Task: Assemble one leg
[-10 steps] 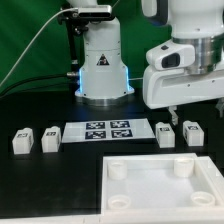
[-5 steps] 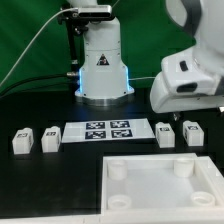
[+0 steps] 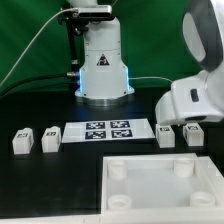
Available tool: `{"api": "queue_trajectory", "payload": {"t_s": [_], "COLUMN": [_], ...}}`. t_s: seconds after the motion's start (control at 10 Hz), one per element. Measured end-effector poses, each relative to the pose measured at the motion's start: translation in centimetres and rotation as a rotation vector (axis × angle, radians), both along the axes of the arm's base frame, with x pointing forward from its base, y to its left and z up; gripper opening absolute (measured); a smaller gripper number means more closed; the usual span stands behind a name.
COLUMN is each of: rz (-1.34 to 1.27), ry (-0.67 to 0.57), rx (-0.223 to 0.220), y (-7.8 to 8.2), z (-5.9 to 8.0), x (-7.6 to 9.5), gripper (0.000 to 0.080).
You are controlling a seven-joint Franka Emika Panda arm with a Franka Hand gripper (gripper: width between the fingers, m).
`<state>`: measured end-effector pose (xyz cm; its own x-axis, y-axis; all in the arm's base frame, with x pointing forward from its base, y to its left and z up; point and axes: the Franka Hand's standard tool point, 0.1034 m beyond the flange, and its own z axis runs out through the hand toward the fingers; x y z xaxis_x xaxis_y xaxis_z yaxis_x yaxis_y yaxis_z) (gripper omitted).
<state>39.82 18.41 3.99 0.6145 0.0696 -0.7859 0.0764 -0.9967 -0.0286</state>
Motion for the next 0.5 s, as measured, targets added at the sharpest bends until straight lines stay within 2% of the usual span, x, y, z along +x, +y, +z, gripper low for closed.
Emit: {"api": "queue_trajectory", "payload": {"t_s": [0.3,0.5], "rz": [0.002,-0.005], "ry": [-0.010,-0.007], "rx": [-0.007,-0.021], "y": [0.2,0.2], "z": [-2.3,-2.4], "x": [-2.4,-2.8], "gripper": [0.0649,0.0649]}}
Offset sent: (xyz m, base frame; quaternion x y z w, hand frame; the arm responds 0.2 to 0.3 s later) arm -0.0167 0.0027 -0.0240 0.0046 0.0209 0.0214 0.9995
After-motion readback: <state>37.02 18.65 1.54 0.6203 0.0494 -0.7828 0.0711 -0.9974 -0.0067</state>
